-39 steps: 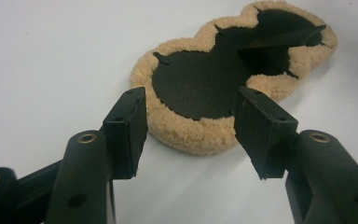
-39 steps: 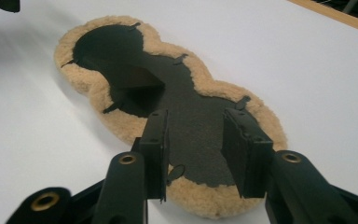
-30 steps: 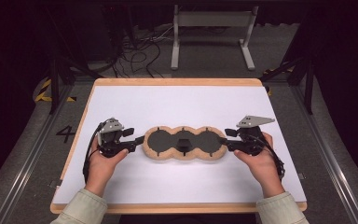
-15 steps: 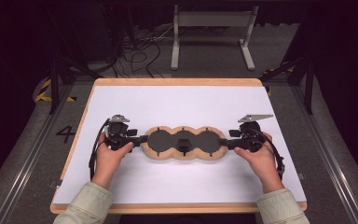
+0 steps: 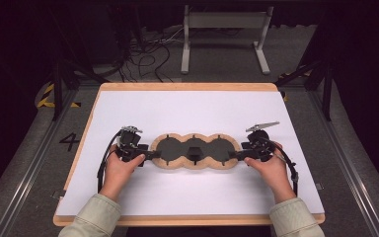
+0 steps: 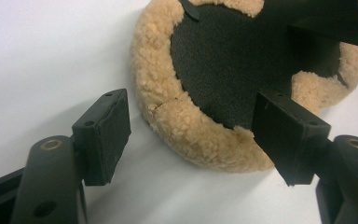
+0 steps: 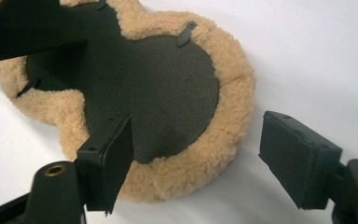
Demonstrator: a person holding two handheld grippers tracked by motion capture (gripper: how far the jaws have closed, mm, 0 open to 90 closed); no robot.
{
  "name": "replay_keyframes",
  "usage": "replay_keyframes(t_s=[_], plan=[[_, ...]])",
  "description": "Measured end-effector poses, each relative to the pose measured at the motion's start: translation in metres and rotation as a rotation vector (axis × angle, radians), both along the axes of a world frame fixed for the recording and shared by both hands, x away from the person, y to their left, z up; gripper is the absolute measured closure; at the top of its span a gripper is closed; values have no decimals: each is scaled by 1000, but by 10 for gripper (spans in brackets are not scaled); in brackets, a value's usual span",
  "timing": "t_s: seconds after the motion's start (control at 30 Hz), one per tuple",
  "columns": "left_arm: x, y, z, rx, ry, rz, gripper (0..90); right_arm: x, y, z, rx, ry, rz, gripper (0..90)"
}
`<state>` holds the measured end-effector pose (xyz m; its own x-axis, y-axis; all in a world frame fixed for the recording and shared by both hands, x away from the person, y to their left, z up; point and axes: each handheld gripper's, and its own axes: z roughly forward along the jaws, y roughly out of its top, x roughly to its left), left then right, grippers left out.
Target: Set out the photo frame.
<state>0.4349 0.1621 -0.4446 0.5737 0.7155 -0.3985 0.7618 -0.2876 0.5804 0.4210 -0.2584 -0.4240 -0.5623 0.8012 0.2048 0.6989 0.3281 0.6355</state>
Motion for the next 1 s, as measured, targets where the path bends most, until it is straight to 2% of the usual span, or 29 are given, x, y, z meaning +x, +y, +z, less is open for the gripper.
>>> replay_keyframes(t_s=[0.03,0.07,0.1,0.2,0.37,0.47,0.6,0.67,0.7,0.77,1.0], plan=[[0,0,-1,-12,7,-7,256,-1,-1,-3,44,1,-23,271],[1,-1,-2,-33,11,-20,250,0,-2,-5,54,17,-21,266],[1,-3,-3,-31,22,-34,230,1,-2,-7,55,41,-26,251],[1,-6,-5,-28,35,-57,207,2,-2,-9,57,55,-17,234],[1,-10,-7,-22,39,-64,185,4,6,-16,49,103,19,164],[1,-10,-7,-13,30,-75,192,4,8,-17,48,104,12,152],[1,-9,-7,11,13,-91,201,3,9,-18,74,112,-6,112],[1,-9,-7,0,23,-92,217,3,10,-18,62,108,-4,120],[1,-8,-7,9,11,-91,222,3,10,-18,63,108,-5,122],[1,-9,-7,9,15,-95,234,4,8,-18,77,114,-9,135],[1,-8,-7,14,7,-86,244,2,14,-18,39,98,-3,93]])
